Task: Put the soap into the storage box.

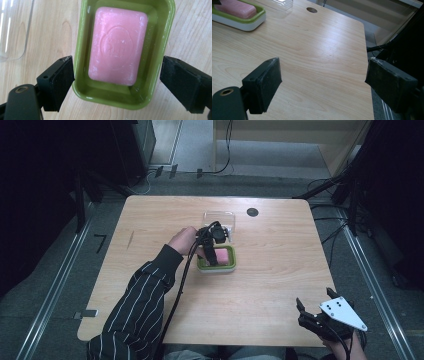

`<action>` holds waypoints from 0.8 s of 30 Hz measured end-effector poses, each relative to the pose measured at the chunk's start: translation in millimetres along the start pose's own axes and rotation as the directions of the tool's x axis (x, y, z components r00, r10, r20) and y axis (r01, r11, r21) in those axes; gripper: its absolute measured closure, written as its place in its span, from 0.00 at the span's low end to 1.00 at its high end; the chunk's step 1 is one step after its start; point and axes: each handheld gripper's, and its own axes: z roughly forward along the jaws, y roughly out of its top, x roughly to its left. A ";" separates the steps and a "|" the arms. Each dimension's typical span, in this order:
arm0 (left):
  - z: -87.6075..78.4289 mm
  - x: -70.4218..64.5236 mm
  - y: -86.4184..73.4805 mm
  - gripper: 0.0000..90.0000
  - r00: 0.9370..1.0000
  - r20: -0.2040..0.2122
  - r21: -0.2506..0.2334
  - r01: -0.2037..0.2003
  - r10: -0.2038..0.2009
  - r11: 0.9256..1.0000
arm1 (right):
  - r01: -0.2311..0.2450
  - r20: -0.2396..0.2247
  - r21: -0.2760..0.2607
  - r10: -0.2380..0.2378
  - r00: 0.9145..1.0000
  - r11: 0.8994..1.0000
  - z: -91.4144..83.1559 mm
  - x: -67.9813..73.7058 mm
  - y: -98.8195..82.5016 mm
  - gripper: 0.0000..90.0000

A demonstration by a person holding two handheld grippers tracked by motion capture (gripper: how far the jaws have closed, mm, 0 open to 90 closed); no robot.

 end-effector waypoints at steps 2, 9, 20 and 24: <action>-3.1 0.1 -3.7 0.11 0.999 -0.006 0.000 0.044 -0.044 0.999 | -0.005 0.000 -0.001 0.005 1.000 1.000 -0.6 -0.5 -0.1 0.15; -10.2 -5.9 -19.1 0.06 0.997 -0.011 0.021 0.077 -0.077 0.997 | -0.004 -0.001 0.001 0.004 1.000 1.000 -0.9 0.3 0.1 0.15; -15.2 -14.1 -44.3 0.05 0.989 -0.022 0.045 0.145 -0.145 0.988 | -0.003 -0.002 -0.005 0.003 1.000 1.000 -0.6 0.4 0.5 0.15; -16.4 -18.0 -59.0 0.05 0.984 -0.023 0.060 0.175 -0.174 0.983 | -0.001 -0.001 -0.005 0.001 1.000 1.000 -0.5 0.5 0.6 0.15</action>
